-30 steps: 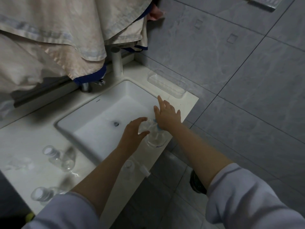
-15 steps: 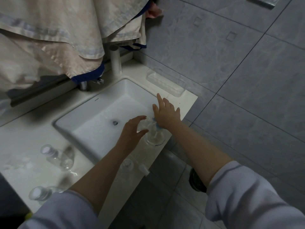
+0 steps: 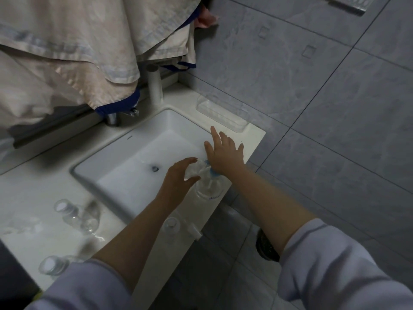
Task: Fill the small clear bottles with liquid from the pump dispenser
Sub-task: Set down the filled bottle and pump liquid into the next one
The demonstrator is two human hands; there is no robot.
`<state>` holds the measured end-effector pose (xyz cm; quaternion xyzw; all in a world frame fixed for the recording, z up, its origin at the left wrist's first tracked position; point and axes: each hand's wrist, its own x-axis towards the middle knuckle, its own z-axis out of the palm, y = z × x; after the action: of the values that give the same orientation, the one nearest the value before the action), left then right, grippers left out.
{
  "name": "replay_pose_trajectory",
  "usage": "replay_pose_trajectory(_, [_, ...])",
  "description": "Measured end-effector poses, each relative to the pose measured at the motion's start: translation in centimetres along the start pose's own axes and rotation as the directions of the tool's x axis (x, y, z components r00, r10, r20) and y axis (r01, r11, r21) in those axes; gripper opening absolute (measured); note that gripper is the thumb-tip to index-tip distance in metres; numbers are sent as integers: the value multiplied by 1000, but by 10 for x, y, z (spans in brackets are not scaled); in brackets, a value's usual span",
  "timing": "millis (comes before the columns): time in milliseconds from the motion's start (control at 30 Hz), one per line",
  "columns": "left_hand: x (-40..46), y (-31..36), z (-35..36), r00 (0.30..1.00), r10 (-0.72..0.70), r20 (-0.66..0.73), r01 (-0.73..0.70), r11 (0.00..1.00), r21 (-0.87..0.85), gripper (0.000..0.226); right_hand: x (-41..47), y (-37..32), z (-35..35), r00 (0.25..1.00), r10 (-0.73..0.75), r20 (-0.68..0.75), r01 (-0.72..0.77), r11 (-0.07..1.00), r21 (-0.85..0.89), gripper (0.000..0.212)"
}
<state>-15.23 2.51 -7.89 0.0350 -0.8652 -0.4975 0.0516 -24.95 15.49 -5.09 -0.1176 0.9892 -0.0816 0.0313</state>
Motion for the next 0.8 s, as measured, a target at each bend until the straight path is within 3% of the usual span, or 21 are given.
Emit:
replay_pose_trajectory(267, [-3,5,-2,999,-43,29,43,999,-18,49,-2,1,11,999,30,-45,-27,997,66,61])
replay_pose_trajectory(367, [-3,8,-1,994,-40,104,44,999,-29,84,-2,2,16,998,27,-50,-24,998,58,64])
replay_pose_trajectory(467, [-5,6,-1,997,-72,35,74,997,-34,51,1,3,12,994,-22,-111,22,1000,-2,67])
replay_pose_trajectory(500, [-5,5,-2,999,-52,14,53,998,-37,49,1,2,10,990,-36,-138,34,999,-19,68])
replay_pose_trajectory(633, [-4,10,-2,999,-38,25,39,998,-44,49,1,2,9,986,-23,-167,23,1000,-2,67])
replay_pose_trajectory(733, [-3,12,-1,997,-12,70,16,998,-54,82,1,2,14,993,-6,-118,8,1000,15,66])
replay_pose_trajectory(800, [-5,9,0,996,-52,75,54,998,-28,72,-2,2,16,996,0,-86,1,1000,15,65])
